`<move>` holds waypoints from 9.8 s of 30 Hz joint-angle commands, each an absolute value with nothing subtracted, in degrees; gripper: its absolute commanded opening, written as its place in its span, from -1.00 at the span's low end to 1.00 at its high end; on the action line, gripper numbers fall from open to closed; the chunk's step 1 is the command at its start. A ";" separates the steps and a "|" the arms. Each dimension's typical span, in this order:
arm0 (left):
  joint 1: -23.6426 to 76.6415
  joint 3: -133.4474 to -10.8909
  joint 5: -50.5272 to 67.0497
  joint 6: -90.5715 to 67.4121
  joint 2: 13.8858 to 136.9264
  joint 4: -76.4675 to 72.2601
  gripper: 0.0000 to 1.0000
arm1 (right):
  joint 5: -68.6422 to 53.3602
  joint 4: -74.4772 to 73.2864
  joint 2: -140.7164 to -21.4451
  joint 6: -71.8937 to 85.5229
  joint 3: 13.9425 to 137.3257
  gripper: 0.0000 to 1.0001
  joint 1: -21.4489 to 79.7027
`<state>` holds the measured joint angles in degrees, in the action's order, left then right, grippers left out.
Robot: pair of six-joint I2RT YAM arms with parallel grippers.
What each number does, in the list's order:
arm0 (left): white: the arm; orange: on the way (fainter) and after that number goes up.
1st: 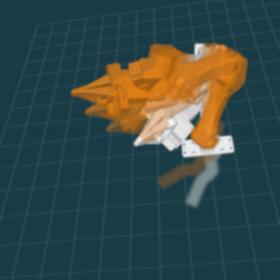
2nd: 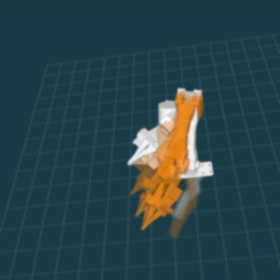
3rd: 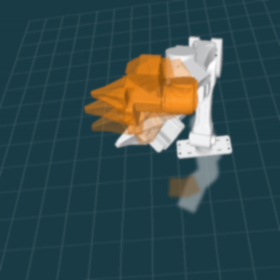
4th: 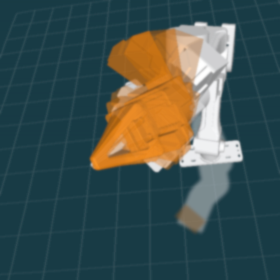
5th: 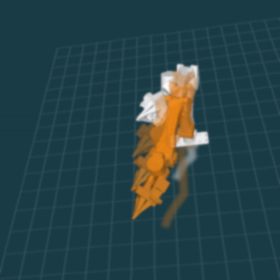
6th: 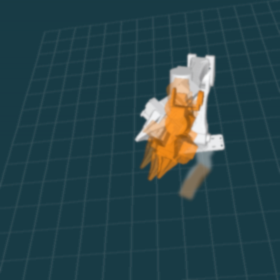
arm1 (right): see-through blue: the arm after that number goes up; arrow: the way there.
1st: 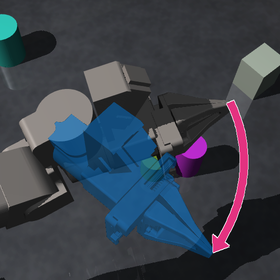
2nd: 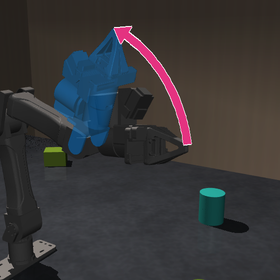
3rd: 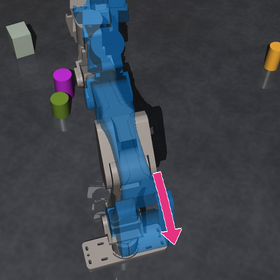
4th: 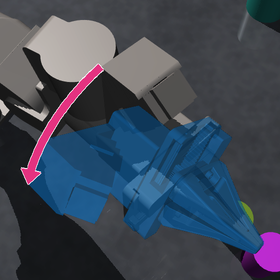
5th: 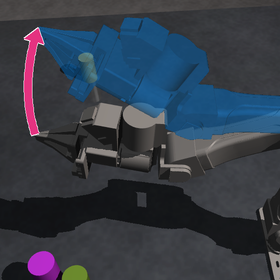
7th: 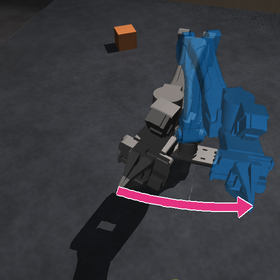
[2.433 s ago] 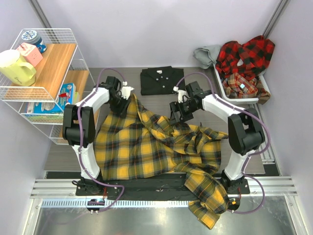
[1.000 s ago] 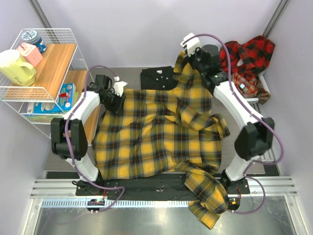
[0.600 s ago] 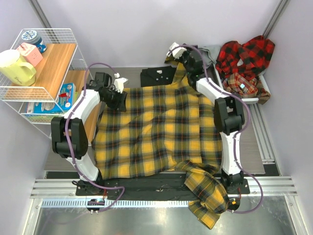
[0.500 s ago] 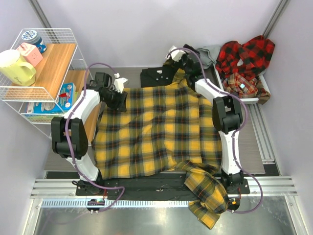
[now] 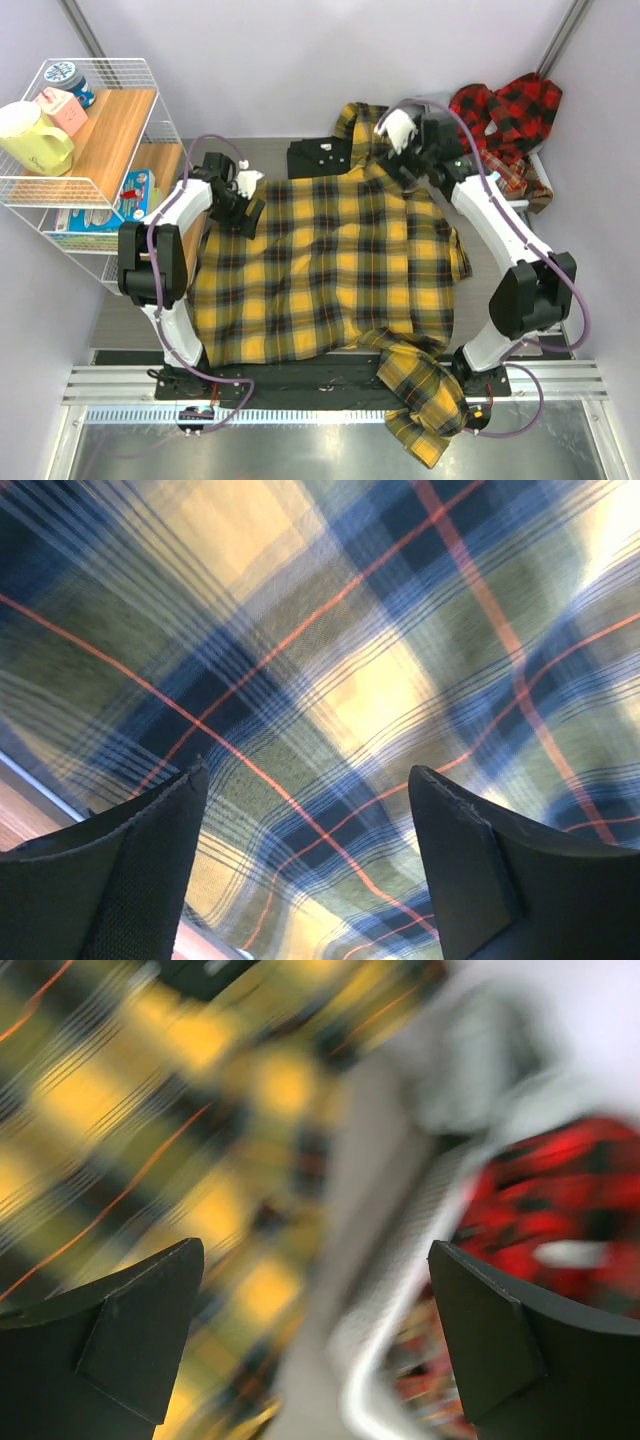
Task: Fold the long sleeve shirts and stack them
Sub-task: Flatten the shirt out, then fold the shirt
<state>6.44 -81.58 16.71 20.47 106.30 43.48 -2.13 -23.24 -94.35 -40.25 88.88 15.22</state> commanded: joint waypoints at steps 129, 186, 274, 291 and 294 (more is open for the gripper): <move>13.36 -76.29 3.25 22.06 105.11 27.51 0.82 | -7.22 -46.32 -106.08 -37.00 70.94 0.54 -0.09; 4.04 -114.61 23.12 25.13 129.37 30.59 0.94 | -24.78 12.22 -150.82 1.76 128.50 0.04 2.99; 1.58 -98.62 23.03 63.01 111.19 44.91 -1.00 | -35.42 0.36 -88.97 -9.67 84.40 -0.98 0.79; 1.93 -74.54 23.38 71.01 92.82 47.46 -0.99 | -34.28 -15.46 -63.64 -21.09 63.99 -0.98 0.70; 2.02 -71.99 22.77 71.89 91.50 48.34 -0.99 | -34.19 -19.06 -59.77 -22.06 61.09 -0.98 0.79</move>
<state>1.85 -74.61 22.28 68.79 94.85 46.41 -34.59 -14.44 -64.40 -18.41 63.55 0.91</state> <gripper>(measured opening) 0.003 0.023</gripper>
